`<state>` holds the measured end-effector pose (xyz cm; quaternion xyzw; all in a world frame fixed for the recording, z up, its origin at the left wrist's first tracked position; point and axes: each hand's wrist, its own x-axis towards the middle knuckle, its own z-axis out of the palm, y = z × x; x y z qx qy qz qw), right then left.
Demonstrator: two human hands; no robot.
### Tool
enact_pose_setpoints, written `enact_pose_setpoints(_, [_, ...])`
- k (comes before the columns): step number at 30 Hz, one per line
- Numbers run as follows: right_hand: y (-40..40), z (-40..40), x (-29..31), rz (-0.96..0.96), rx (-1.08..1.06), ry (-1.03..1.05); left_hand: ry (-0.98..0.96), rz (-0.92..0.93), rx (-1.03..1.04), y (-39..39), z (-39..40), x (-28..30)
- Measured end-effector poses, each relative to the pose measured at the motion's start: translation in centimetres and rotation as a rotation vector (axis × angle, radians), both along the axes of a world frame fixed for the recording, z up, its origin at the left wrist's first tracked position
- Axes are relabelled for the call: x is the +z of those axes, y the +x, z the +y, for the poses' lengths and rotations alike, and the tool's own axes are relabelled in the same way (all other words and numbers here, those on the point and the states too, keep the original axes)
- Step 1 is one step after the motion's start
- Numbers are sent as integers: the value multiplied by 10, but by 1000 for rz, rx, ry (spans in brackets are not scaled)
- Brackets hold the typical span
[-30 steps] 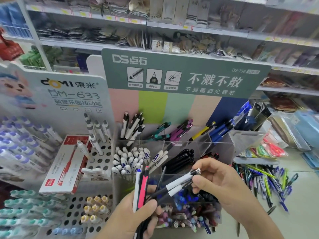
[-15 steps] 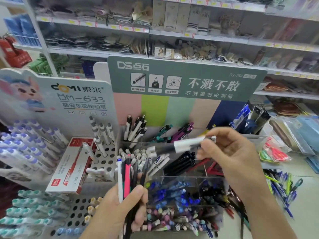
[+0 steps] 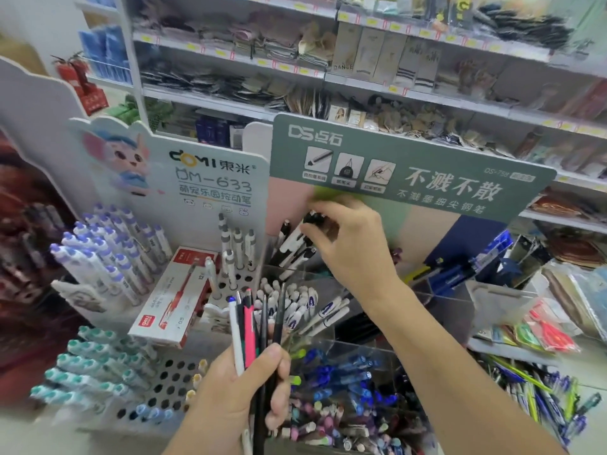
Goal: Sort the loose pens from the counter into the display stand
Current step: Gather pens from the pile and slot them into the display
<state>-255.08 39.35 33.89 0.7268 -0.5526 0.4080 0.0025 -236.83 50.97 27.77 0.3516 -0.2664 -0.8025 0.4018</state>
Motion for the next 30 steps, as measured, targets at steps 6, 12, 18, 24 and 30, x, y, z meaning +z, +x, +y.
enact_pose_setpoints(6, [12,24,-22,147,-60,162,18,13,97,-2,-1,4])
enact_pose_setpoints(12, [12,15,-15,95,53,147,-24,-14,24,-4,-1,7])
enact_pose_setpoints(18, [16,-7,-8,104,144,-44,-46,107,-43,-3,0,13])
enact_pose_setpoints(24, [5,27,-8,144,186,33,-83,77,25,-4,4,13])
enact_pose_setpoints(30, [-2,90,1,-299,192,380,-94,-35,69,-12,7,17])
